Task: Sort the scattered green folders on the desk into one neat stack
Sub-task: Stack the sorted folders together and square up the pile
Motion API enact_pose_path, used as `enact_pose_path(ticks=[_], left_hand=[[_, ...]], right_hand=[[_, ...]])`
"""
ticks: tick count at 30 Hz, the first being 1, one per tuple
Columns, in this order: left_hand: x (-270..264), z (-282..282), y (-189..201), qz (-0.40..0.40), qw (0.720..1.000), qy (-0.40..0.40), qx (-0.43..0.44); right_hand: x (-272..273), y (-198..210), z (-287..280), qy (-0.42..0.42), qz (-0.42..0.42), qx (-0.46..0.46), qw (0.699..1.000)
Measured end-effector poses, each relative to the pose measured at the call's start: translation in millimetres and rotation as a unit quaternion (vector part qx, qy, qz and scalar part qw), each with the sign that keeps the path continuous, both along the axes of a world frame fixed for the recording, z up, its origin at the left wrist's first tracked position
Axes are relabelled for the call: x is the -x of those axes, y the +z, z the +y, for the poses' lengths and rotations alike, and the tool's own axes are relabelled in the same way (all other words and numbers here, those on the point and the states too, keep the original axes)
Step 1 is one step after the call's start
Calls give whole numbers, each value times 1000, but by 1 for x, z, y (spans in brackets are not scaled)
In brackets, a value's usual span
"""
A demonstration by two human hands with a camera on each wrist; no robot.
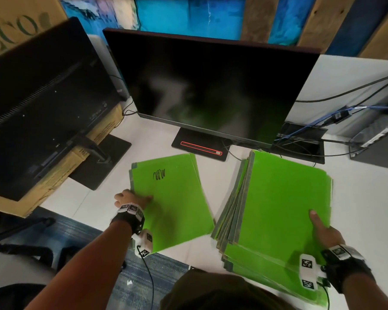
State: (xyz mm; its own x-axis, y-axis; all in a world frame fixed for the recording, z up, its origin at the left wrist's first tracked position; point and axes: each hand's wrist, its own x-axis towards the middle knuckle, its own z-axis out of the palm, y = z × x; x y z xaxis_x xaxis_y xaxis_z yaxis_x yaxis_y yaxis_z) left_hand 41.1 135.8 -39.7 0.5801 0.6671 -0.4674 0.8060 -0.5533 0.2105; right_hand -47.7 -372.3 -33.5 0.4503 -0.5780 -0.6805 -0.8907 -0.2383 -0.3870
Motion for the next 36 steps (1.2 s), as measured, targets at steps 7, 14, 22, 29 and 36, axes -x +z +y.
enact_pose_path(ticks=[7,14,22,29,36], left_hand=[[8,1,4,-111,970,76,202],[13,16,23,-297,882,64,361],[-19,-26,103,-331,848,-153,385],[-58,-78,196,-366,814,-283,352],[-66,-169,196,-351,773,-304,432]], right_hand=[[-1,-3,-3,-19,-6,-10,1000],[3,1,1,-32,-24,-24,999],[4,1,0,-26,-36,-27,999],[5,-2,-2,-28,-48,-42,998],[6,-5,-6,-11,-61,-40,997]])
